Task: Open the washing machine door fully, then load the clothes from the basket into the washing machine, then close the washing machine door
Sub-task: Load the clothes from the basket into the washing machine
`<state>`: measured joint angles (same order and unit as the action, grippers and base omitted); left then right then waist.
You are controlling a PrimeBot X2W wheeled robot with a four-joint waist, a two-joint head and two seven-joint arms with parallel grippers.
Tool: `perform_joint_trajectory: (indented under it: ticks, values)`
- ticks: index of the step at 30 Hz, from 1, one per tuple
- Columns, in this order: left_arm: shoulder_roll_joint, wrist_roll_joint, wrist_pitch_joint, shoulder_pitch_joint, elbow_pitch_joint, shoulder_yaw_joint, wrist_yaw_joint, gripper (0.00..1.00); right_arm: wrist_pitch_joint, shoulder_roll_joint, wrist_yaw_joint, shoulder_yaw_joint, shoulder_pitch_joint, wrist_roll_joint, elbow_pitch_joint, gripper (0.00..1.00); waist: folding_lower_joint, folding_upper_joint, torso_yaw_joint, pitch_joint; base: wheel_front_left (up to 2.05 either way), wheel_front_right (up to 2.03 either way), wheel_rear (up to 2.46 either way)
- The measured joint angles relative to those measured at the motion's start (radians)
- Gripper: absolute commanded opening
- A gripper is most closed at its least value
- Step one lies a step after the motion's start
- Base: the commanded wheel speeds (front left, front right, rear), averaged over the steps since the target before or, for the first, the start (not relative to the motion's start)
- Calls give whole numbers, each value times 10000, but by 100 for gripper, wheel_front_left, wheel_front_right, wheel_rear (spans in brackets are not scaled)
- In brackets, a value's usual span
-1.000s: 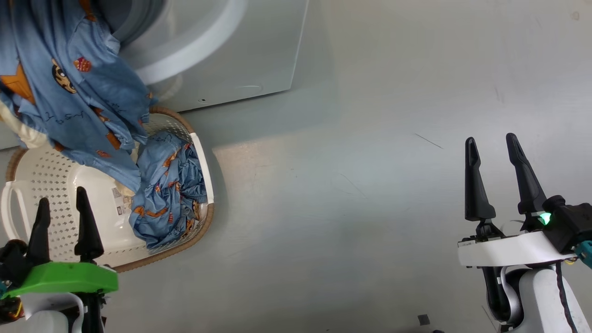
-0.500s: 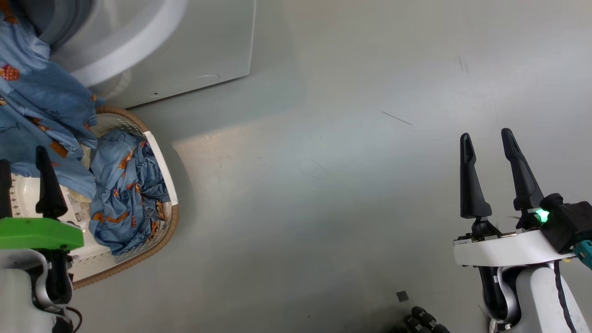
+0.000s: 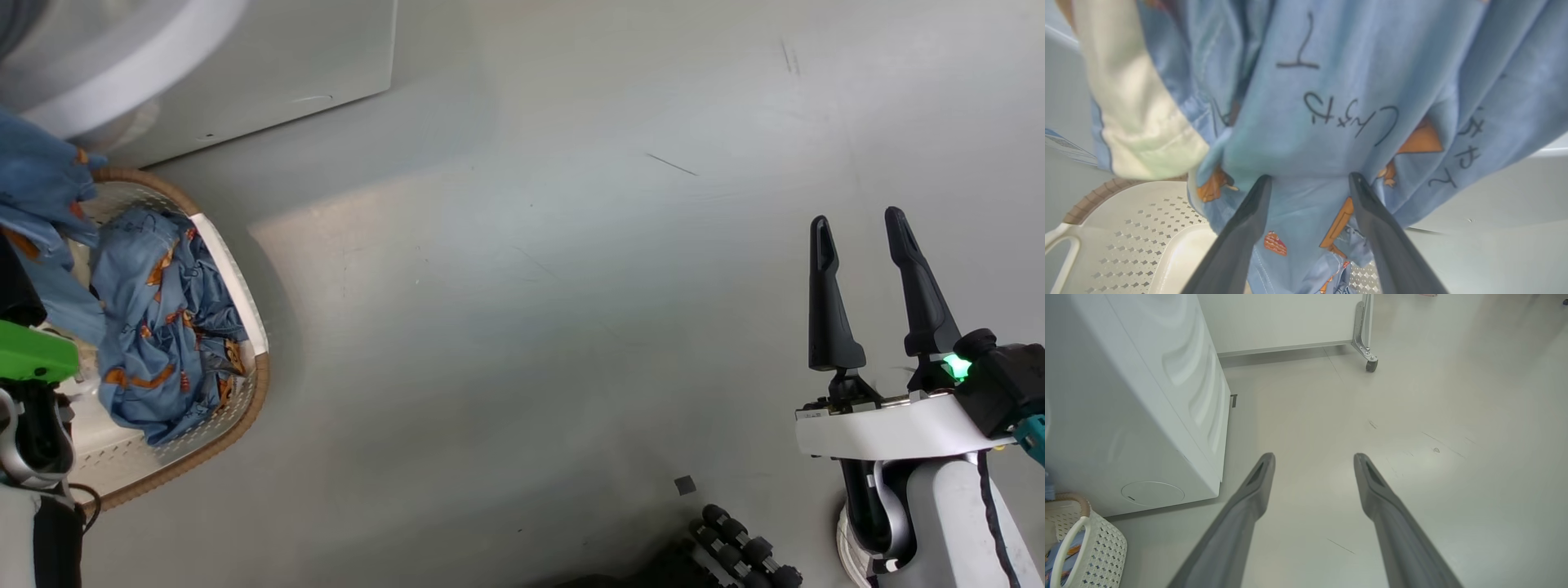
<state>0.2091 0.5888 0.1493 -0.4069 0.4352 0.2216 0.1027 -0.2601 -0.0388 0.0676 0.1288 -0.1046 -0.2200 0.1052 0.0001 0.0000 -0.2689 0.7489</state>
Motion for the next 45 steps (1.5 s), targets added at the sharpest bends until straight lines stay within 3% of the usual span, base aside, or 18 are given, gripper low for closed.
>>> perform_joint_trajectory:
  ticks: [20, 21, 22, 23, 34, 45]
  values:
    - [247, 353, 556, -1332, 1321, 130, 148, 100, -2, 4, -88, 17, -138, 29, 94, 100, 0, 0, 61, 467, 0, 0, 0]
    - [242, 353, 606, -1363, 1360, 138, 198, 85, -2, 4, -90, 17, -140, 31, 98, 100, 0, 0, 71, 483, 0, 0, 0]
    - [240, 353, 648, -1374, 1377, 140, 203, 27, -2, 4, -98, 15, -143, 33, 104, 100, 0, 0, 82, 497, 0, 0, 0]
    - [232, 351, 683, -1400, 1396, 134, 215, 0, -2, 4, -98, 12, -147, 35, 111, 100, 0, 0, 94, 510, 0, 0, 0]
    - [61, 351, 988, -1742, 1783, 309, 211, 0, 0, 2, -190, -82, -277, 109, 81, 100, 0, 0, 341, 429, 0, 0, 0]
    - [-984, 485, 1030, -1427, 1020, -12, 213, 0, 0, -2, -245, -261, -302, 109, -240, 100, 0, 0, 898, -12, 0, 0, 0]
